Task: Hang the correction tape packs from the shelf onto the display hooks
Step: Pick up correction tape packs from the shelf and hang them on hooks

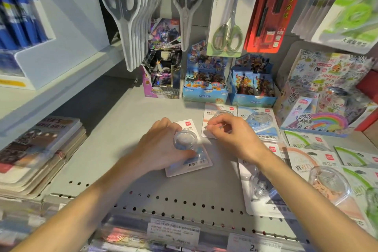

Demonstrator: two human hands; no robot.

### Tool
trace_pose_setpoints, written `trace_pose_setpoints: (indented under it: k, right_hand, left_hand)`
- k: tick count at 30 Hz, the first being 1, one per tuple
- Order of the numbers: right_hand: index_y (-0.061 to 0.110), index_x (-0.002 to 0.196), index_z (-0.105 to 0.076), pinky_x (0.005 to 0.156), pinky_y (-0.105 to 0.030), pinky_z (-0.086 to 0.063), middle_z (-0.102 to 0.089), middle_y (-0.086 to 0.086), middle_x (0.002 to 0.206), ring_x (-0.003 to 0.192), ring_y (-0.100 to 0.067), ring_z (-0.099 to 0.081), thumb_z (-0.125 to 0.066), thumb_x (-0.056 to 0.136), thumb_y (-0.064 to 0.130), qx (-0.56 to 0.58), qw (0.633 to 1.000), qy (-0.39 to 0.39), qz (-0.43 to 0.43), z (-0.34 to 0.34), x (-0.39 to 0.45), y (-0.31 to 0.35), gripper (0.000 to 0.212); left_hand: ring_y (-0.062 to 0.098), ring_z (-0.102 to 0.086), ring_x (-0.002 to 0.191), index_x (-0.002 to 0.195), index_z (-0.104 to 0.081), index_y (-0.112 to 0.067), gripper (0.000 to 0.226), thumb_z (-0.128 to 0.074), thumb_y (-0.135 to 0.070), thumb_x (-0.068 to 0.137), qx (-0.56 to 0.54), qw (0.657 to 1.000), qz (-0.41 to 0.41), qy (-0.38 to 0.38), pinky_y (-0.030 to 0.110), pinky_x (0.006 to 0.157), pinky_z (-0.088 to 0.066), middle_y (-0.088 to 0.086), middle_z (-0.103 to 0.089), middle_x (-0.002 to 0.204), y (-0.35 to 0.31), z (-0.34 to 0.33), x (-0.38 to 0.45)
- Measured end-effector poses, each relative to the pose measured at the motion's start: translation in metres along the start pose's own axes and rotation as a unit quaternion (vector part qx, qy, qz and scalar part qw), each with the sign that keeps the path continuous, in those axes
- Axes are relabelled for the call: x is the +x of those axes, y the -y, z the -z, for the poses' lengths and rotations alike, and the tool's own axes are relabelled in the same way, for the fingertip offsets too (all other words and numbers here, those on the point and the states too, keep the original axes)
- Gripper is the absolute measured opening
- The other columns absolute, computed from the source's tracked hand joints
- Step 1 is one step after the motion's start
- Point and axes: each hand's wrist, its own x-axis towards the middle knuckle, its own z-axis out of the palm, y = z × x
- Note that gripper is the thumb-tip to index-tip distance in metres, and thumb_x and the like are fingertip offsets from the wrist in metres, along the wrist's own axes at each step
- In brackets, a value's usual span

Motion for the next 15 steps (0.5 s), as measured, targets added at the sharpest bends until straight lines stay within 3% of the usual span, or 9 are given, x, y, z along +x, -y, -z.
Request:
trace_pose_setpoints:
  k: [3, 7, 10, 13, 15]
  right_hand:
    - [0.021, 0.093, -0.074, 0.061, -0.013, -0.047, -0.073, -0.001, 0.082, 0.066, -0.001, -0.058, -0.07, 0.094, 0.018, 0.045, 0.999, 0.009, -0.015, -0.003, -0.003, -0.003, 0.006]
    - [0.015, 0.1, -0.072, 0.063, -0.02, -0.048, -0.065, -0.003, 0.079, 0.068, -0.01, -0.057, -0.07, 0.097, 0.025, 0.15, 0.986, 0.027, -0.07, -0.011, 0.001, 0.004, 0.01]
    - [0.01, 0.108, -0.071, 0.059, -0.018, -0.053, -0.065, 0.005, 0.069, 0.063, -0.006, -0.06, -0.072, 0.096, 0.03, 0.231, 0.967, 0.031, -0.101, -0.015, 0.007, 0.013, 0.023]
    - [0.005, 0.116, -0.067, 0.048, -0.014, -0.049, -0.073, 0.01, 0.065, 0.054, -0.002, -0.064, -0.076, 0.094, 0.019, 0.308, 0.943, 0.015, -0.128, -0.011, 0.01, 0.018, 0.028]
    - [0.009, 0.114, -0.066, 0.05, -0.017, -0.052, -0.078, 0.007, 0.07, 0.056, -0.002, -0.068, -0.077, 0.092, 0.014, 0.336, 0.932, -0.004, -0.138, -0.005, 0.011, 0.018, 0.025]
  left_hand:
    - [0.013, -0.055, 0.099, 0.119, -0.065, -0.03, 0.062, -0.08, -0.065, 0.069, -0.033, 0.999, -0.001, -0.021, 0.028, 0.079, -0.046, -0.009, -0.054, 0.108, 0.007, 0.003, -0.002]
    - [0.009, -0.055, 0.1, 0.13, -0.064, -0.029, 0.064, -0.085, -0.051, 0.073, -0.096, 0.993, -0.033, -0.066, 0.022, 0.08, -0.043, -0.014, -0.053, 0.115, 0.01, 0.01, -0.002]
    - [0.007, -0.051, 0.096, 0.136, -0.062, -0.025, 0.075, -0.084, -0.051, 0.069, -0.124, 0.984, -0.072, -0.1, 0.019, 0.08, -0.041, -0.017, -0.048, 0.114, 0.001, 0.012, 0.002]
    - [0.005, -0.052, 0.105, 0.14, -0.06, -0.024, 0.077, -0.089, -0.046, 0.072, -0.131, 0.979, -0.099, -0.122, 0.018, 0.084, -0.043, -0.014, -0.051, 0.125, -0.004, 0.01, 0.009]
    - [-0.002, -0.052, 0.111, 0.138, -0.059, -0.028, 0.073, -0.088, -0.047, 0.074, -0.167, 0.972, -0.086, -0.137, 0.018, 0.09, -0.046, -0.016, -0.052, 0.129, -0.003, 0.008, 0.014]
